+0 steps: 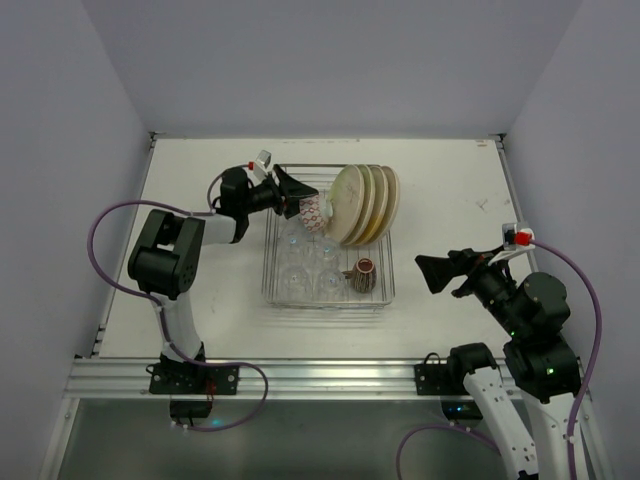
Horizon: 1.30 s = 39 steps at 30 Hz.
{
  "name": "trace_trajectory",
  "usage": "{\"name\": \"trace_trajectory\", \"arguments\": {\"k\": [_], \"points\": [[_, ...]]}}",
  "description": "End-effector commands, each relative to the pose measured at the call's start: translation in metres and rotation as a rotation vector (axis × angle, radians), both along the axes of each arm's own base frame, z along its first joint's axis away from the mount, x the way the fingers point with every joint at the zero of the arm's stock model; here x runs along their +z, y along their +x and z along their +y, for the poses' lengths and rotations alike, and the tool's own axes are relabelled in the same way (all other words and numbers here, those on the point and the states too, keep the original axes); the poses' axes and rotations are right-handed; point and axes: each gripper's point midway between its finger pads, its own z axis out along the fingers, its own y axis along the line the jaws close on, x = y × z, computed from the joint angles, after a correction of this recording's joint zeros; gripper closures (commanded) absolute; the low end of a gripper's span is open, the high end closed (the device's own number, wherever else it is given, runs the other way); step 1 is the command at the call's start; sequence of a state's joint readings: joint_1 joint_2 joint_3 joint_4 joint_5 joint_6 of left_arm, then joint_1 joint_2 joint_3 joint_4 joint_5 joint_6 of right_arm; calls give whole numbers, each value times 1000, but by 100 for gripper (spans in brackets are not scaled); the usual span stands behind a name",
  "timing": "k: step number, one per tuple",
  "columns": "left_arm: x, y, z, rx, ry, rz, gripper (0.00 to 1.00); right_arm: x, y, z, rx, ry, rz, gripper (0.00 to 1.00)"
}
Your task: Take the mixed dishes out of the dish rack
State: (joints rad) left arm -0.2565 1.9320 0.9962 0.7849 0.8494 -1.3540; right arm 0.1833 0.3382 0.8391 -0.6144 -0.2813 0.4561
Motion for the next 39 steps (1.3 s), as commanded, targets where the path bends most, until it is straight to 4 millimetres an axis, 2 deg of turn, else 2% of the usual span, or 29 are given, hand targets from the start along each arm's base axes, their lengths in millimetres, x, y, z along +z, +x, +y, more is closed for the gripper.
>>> {"name": "trace_trajectory", "arguments": {"k": [1,27,39], "points": [[92,-21,-10,-86,-124,-295,38,10,-3,4,27,2,-31,1],[123,-26,-9,-84,-163,-379,38,9,-2,4,27,1,-29,1],[120,-25,-9,-82,-170,-368,44,9,-3,4,30,-1,-32,1]]}}
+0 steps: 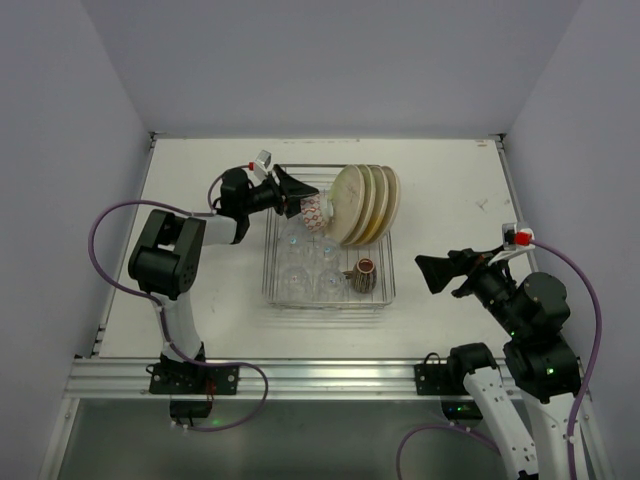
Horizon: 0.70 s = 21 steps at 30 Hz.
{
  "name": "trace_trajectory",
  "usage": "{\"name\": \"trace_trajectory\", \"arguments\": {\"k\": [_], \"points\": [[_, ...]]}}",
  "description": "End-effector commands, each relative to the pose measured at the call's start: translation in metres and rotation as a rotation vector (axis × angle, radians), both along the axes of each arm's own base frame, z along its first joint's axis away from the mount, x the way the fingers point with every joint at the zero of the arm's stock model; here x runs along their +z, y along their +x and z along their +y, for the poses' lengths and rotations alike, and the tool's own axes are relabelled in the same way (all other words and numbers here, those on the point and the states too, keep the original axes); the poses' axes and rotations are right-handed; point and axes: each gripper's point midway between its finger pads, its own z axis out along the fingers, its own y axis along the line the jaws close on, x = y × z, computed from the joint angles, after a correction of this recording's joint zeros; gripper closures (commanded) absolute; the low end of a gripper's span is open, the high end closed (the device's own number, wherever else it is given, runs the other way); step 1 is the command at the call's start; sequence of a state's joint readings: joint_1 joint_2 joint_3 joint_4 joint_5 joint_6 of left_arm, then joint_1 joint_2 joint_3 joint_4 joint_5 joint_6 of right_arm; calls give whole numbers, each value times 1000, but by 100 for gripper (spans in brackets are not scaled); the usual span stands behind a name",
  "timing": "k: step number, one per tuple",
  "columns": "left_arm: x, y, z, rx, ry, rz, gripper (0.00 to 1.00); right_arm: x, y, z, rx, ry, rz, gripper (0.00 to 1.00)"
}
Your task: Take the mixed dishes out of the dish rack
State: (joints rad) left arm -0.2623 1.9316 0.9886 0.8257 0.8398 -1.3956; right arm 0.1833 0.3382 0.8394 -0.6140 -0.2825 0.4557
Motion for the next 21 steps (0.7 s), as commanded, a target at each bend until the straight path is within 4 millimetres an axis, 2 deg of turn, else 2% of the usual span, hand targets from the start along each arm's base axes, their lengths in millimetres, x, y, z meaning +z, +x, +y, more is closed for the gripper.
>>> {"name": "trace_trajectory", "arguments": {"k": [1,2,6,19,21], "points": [[113,-25,-7,-84,-143,-372,46,8,-2,4,28,-2,-28,1],[113,-26,-7,-85,-143,-374,51,8,-3,4,32,-2,-28,1],[113,-26,-6,-82,-144,-371,57,8,-3,4,31,-2,-28,1],[112,-25,-7,-83,-145,-370,65,8,-2,4,32,-2,-25,1],[110,-24,-7,-82,-143,-364,70,7,-2,4,31,-2,-23,1]]}}
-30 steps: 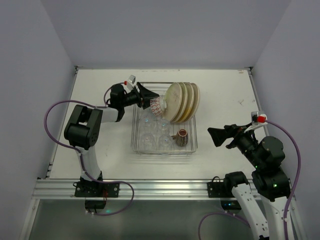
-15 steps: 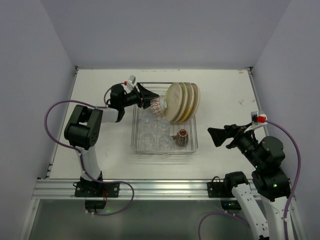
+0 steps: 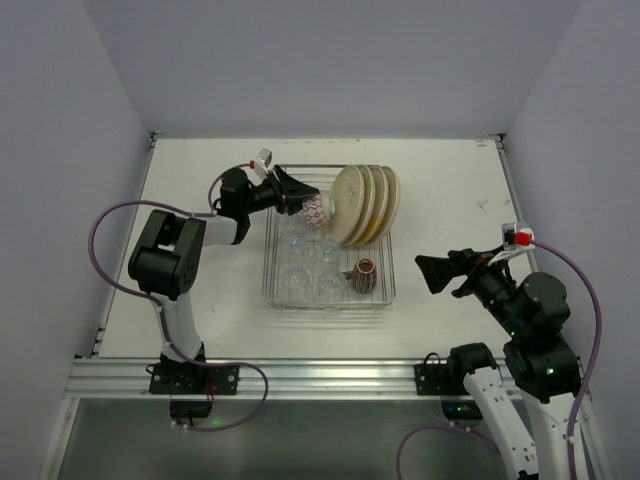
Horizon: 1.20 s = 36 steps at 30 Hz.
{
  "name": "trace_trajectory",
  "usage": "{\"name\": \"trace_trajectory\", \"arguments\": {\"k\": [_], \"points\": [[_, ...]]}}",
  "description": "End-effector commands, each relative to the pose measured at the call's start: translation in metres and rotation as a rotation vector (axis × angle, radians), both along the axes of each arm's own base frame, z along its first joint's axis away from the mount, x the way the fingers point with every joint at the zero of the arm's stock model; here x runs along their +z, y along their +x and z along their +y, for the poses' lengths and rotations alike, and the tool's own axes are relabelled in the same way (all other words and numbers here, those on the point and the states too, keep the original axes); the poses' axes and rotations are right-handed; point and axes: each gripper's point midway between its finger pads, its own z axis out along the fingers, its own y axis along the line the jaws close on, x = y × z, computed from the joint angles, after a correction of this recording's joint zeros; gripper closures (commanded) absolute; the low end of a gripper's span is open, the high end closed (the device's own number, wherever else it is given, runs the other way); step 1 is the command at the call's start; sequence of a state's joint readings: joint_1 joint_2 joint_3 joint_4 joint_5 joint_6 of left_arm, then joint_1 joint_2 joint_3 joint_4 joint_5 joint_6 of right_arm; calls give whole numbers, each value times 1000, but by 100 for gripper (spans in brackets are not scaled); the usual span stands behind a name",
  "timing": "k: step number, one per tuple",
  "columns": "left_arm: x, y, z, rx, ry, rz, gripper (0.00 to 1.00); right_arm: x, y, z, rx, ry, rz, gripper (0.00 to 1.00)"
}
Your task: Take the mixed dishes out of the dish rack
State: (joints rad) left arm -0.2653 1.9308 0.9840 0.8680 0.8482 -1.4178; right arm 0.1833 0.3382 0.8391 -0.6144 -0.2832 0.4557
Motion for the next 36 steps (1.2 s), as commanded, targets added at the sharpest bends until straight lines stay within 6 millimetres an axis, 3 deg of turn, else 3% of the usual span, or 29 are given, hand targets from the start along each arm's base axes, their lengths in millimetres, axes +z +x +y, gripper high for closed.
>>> {"name": "trace_trajectory", "arguments": {"k": [1,3,4,7,13,19,25,27,30,34,36], "points": [[102,-22,-5,-71,-123,-345,74,7,-1,4,31,-2,-24,1],[99,-20,-6,-70,-120,-337,78,7,-1,5,35,-2,-22,1],[97,-20,-6,-71,-119,-334,89,7,-1,5,33,-2,-22,1],[95,-19,-5,-71,-119,-327,100,7,-1,4,30,-4,-23,1],[106,-21,-6,-73,-125,-351,100,7,0,4,28,-3,-19,1],[102,-16,-5,-54,-84,-350,100,5,0,4,23,0,-19,1],[124,-19,-4,-49,-78,-413,100,7,0,2,13,-3,-25,1],[134,-15,-3,-30,-17,-454,100,6,0,2,16,-1,-23,1],[131,-5,4,41,131,-478,100,3,2,2,12,2,-19,1],[136,3,20,127,341,-522,100,3,2,4,19,11,-15,1],[149,6,32,191,412,-551,100,6,2,4,22,14,-23,1]]}}
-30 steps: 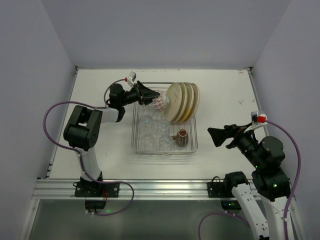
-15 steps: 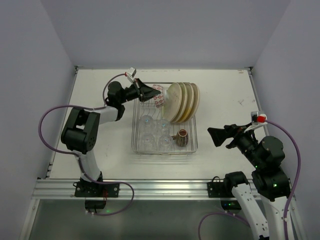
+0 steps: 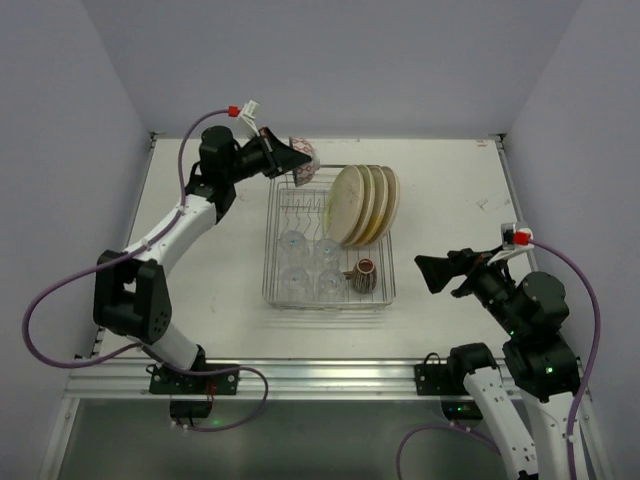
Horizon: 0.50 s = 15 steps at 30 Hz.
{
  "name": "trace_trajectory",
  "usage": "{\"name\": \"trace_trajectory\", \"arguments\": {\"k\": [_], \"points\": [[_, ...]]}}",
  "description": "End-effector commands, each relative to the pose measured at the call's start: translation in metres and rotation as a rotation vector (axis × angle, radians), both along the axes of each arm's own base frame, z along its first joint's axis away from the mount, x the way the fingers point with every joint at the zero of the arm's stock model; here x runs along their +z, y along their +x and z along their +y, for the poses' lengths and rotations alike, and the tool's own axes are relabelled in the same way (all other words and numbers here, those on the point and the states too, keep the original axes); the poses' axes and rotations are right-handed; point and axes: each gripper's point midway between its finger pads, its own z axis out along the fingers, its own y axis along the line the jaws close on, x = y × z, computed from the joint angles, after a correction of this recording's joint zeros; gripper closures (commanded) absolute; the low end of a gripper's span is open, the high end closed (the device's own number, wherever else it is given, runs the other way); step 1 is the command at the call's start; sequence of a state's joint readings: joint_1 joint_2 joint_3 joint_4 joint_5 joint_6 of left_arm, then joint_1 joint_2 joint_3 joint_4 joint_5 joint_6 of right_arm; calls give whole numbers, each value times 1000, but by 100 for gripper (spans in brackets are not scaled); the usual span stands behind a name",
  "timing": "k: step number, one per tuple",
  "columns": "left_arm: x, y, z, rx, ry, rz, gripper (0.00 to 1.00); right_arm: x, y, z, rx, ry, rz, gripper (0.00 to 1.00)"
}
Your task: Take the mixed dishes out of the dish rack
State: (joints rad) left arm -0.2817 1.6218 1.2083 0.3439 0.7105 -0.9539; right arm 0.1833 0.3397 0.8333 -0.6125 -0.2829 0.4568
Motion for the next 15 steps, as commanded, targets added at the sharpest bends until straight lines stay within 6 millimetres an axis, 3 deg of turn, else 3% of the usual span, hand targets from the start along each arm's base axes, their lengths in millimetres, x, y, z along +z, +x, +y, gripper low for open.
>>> {"name": "trace_trajectory", "arguments": {"k": [1,2,4,6,7,9,10,12,13,15], "points": [[25,1,28,135,220,-137,100,9,1,4,22,16,-31,1],[33,8,37,198,260,-146,100,8,2,5,25,18,-30,1],[24,8,51,252,354,-96,100,9,1,6,31,22,-30,1],[32,20,72,360,451,-113,100,10,1,7,34,24,-33,1],[14,20,82,375,536,-63,100,10,1,7,36,25,-30,1],[20,31,104,479,622,-51,100,11,0,7,38,27,-33,1],[3,34,117,513,703,0,100,11,-1,7,37,26,-35,1],[3,40,128,555,758,17,100,11,-2,7,37,27,-38,1],[-12,42,134,557,805,63,100,11,-2,7,37,26,-36,1],[-15,51,150,595,834,96,100,11,-2,7,39,22,-35,1]]}}
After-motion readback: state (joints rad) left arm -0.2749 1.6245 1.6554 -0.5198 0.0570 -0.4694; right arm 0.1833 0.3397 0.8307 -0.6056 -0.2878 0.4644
